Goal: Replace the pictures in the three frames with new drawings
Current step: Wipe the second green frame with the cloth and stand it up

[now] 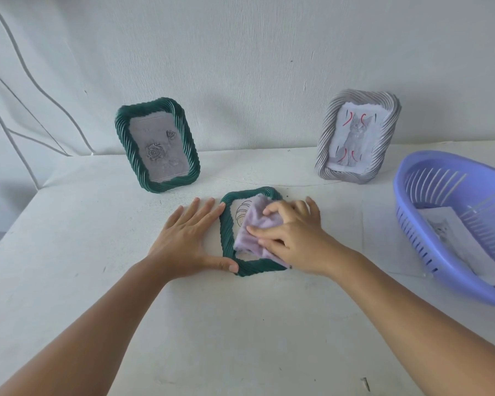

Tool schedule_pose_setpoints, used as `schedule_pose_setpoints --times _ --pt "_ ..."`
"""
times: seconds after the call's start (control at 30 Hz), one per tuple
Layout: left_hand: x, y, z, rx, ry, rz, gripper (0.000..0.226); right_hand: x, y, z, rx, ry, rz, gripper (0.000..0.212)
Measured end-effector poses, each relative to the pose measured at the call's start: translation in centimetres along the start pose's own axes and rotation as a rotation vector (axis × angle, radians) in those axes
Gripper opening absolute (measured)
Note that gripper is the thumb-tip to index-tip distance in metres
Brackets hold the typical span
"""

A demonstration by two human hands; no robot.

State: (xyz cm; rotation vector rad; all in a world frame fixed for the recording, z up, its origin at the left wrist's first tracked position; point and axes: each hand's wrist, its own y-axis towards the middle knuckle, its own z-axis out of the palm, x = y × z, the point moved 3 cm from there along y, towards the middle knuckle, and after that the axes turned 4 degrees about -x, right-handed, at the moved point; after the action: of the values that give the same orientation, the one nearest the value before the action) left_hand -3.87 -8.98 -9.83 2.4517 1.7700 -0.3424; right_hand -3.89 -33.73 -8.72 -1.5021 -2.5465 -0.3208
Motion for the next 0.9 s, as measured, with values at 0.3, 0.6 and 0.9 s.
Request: schedule_pose_setpoints --times 0.3,0.6,0.9 --pt "0.0 0.0 0.0 -0.003 -0.003 0.005 0.133 -0.4 1.6 -0.1 -0.053 -0.086 0.095 0.038" --pt "0.1 0.0 0.1 -0.009 -0.005 0.009 0.133 -1.4 -0.6 -0.8 0.015 -0.042 -0.028 0.053" --pt "0.2 0.0 0.1 -0.002 0.005 0.018 0.137 1.3 0.3 0.0 0.030 0.039 -0.068 0.042"
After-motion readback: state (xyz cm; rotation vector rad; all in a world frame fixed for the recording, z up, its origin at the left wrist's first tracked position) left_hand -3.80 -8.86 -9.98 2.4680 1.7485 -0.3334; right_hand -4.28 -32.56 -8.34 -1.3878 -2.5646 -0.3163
